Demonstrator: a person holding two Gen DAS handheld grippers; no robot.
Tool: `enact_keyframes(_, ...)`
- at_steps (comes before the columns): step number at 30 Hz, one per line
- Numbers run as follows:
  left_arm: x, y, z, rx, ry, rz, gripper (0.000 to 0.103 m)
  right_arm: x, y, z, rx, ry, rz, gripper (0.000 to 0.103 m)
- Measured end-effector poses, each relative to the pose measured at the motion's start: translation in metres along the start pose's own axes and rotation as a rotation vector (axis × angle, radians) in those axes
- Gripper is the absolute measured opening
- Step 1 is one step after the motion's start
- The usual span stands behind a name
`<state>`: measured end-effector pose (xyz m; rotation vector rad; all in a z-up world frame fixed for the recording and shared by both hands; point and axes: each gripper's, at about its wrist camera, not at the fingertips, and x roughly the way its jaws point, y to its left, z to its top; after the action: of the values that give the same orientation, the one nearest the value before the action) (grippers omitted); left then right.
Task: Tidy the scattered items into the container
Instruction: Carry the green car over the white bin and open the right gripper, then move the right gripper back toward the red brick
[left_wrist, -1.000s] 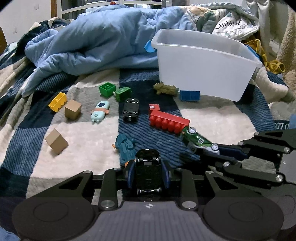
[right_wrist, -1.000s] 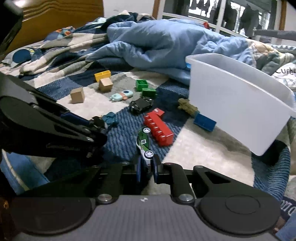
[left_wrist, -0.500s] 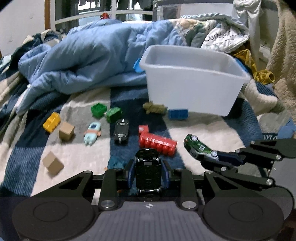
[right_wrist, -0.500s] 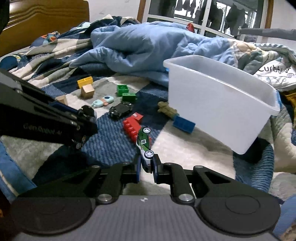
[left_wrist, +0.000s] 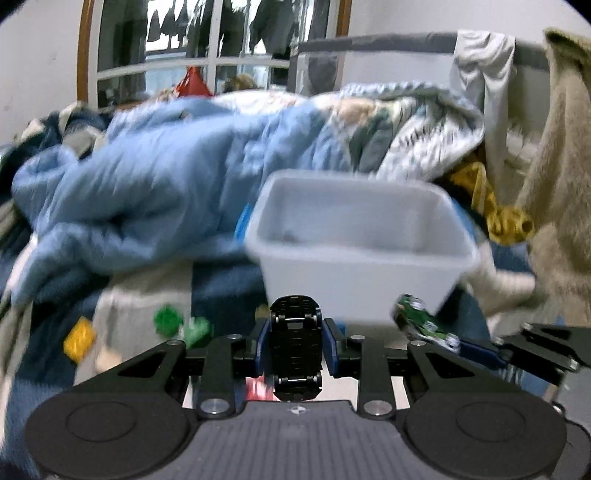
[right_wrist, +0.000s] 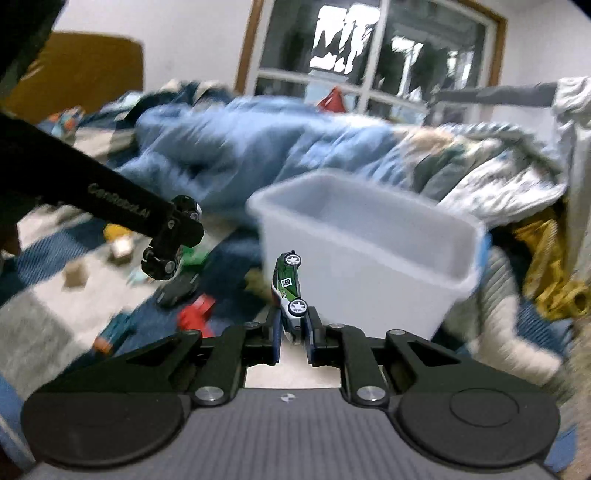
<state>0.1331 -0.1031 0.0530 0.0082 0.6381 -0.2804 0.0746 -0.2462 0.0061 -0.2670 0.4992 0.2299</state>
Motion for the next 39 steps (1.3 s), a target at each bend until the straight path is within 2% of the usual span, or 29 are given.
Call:
enact_keyframes(4, 0.025, -0.013, 0.042, 0.037, -0.029, -0.001, 0.034, 0.009, -0.026, 0.022, 0.025, -0.022, -0.048, 0.015)
enact_keyframes(11, 0.097, -0.036, 0.087, 0.075, 0.003, -0.012, 0.034, 0.043, -0.073, 0.049, 0.090, -0.005, -0.113, 0.015)
enact_keyframes(16, 0.143, -0.048, 0.088, 0.106, 0.069, -0.011, 0.033, 0.074, -0.092, 0.056, 0.105, 0.048, -0.134, 0.015)
enact_keyframes(21, 0.171, -0.052, 0.075, 0.116, 0.133, -0.023, 0.034, 0.097, -0.097, 0.052, 0.124, 0.095, -0.120, 0.016)
enact_keyframes(23, 0.174, -0.052, 0.070, 0.120, 0.146, -0.021, 0.034, 0.103, -0.097, 0.050, 0.124, 0.109, -0.117, 0.016)
enact_keyframes(25, 0.174, -0.051, 0.068, 0.126, 0.146, -0.020, 0.043, 0.104, -0.097, 0.048, 0.124, 0.109, -0.123, 0.024)
enact_keyframes(27, 0.171, -0.049, 0.068, 0.119, 0.142, -0.021, 0.048, 0.104, -0.095, 0.049, 0.115, 0.104, -0.133, 0.037)
enact_keyframes(30, 0.162, -0.044, 0.069, 0.112, 0.129, -0.020, 0.048, 0.102, -0.092, 0.050, 0.098, 0.100, -0.140, 0.039)
enact_keyframes(31, 0.158, -0.043, 0.069, 0.116, 0.123, -0.018, 0.049, 0.101, -0.090, 0.051, 0.090, 0.098, -0.145, 0.042)
enact_keyframes(32, 0.153, -0.041, 0.068, 0.118, 0.120, -0.016, 0.050, 0.100, -0.088, 0.051, 0.082, 0.096, -0.151, 0.049)
enact_keyframes(36, 0.120, -0.025, 0.060, 0.114, 0.087, -0.014, 0.052, 0.089, -0.075, 0.053, 0.062, 0.072, -0.159, 0.051)
enact_keyframes(39, 0.088, -0.006, 0.048, 0.133, 0.050, 0.031, 0.060, 0.075, -0.055, 0.054, 0.030, 0.045, -0.151, 0.051)
